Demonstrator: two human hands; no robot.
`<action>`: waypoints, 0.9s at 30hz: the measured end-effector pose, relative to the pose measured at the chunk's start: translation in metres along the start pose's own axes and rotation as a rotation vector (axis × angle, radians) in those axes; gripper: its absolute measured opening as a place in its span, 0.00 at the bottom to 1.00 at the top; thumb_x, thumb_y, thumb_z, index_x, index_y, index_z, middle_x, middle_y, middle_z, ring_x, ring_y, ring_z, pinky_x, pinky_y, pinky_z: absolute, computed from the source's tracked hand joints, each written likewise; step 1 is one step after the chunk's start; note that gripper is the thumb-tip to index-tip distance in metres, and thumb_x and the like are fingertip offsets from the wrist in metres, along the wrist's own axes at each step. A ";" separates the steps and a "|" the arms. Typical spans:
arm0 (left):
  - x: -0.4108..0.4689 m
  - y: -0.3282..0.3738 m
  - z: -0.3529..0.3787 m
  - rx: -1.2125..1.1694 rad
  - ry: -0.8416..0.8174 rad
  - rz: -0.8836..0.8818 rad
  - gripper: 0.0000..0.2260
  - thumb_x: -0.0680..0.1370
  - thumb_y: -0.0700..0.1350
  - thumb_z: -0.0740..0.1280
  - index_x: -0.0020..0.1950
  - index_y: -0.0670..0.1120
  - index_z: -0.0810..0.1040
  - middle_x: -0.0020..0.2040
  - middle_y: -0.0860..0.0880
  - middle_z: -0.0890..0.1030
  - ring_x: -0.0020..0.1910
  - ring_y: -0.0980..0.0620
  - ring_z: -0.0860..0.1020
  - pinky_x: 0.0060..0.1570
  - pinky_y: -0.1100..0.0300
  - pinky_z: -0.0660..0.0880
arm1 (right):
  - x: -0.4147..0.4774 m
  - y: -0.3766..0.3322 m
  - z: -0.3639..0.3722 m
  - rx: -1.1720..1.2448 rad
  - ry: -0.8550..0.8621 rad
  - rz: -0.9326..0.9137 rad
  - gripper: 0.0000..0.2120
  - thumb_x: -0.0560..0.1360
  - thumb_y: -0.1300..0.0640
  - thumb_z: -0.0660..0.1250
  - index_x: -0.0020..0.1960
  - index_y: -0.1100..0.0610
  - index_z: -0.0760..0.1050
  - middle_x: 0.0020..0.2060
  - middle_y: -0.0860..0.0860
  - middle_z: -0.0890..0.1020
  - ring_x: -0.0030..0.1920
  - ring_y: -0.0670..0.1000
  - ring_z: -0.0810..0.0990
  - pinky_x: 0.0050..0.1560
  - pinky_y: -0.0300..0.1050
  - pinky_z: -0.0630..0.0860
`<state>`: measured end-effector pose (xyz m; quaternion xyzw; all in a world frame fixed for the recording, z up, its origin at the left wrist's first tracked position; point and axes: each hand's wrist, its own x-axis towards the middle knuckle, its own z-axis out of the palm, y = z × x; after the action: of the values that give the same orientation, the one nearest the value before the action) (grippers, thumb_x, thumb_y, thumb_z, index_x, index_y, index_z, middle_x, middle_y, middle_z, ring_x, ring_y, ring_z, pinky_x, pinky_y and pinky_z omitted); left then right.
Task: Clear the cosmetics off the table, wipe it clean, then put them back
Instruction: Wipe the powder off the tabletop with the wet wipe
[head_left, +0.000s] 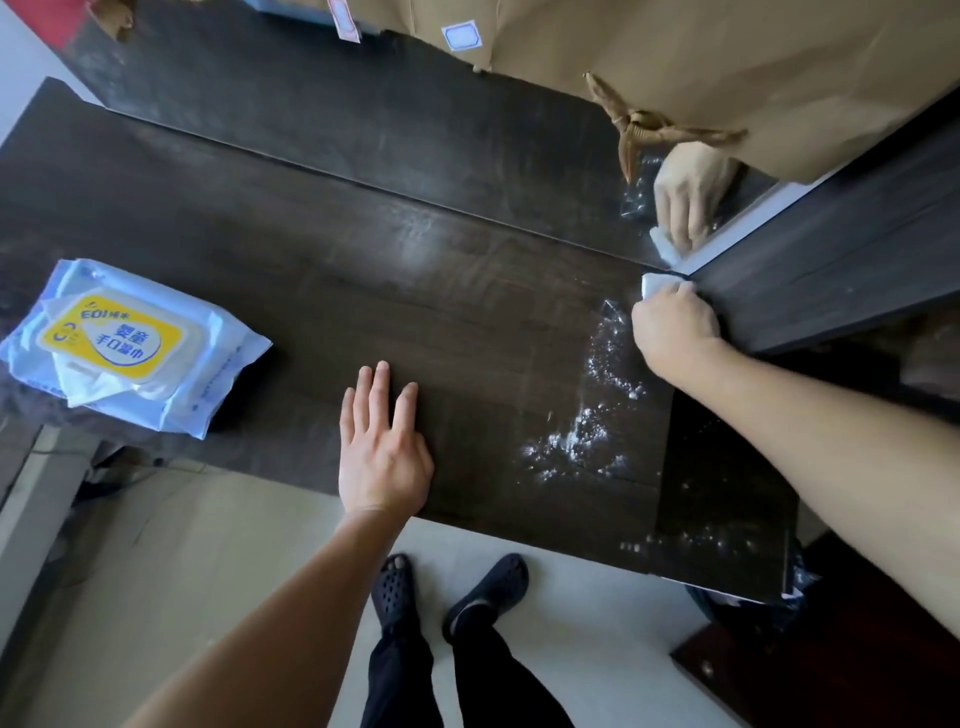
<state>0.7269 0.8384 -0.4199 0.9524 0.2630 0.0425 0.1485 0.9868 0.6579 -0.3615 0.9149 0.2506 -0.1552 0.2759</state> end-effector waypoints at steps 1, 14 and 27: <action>0.000 0.000 0.000 -0.002 -0.007 -0.001 0.23 0.72 0.41 0.53 0.64 0.39 0.74 0.71 0.35 0.67 0.73 0.36 0.60 0.73 0.43 0.55 | -0.016 -0.008 0.003 0.006 -0.034 -0.016 0.13 0.74 0.65 0.61 0.57 0.62 0.77 0.56 0.63 0.76 0.57 0.62 0.75 0.52 0.51 0.76; 0.000 0.001 0.000 -0.010 0.008 -0.007 0.21 0.73 0.41 0.54 0.64 0.39 0.74 0.71 0.35 0.67 0.73 0.36 0.60 0.72 0.42 0.56 | 0.014 0.000 -0.001 0.434 0.346 0.061 0.09 0.76 0.66 0.59 0.54 0.63 0.74 0.53 0.62 0.76 0.54 0.63 0.74 0.53 0.53 0.70; 0.000 0.002 0.001 -0.013 0.018 -0.014 0.22 0.71 0.38 0.58 0.63 0.38 0.74 0.71 0.35 0.66 0.73 0.36 0.60 0.73 0.43 0.55 | -0.113 -0.031 0.066 0.981 0.354 -0.255 0.08 0.70 0.66 0.62 0.40 0.62 0.80 0.38 0.55 0.77 0.39 0.57 0.77 0.41 0.43 0.70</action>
<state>0.7283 0.8362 -0.4201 0.9491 0.2705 0.0517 0.1528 0.8671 0.6000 -0.3801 0.9108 0.3007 -0.1298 -0.2514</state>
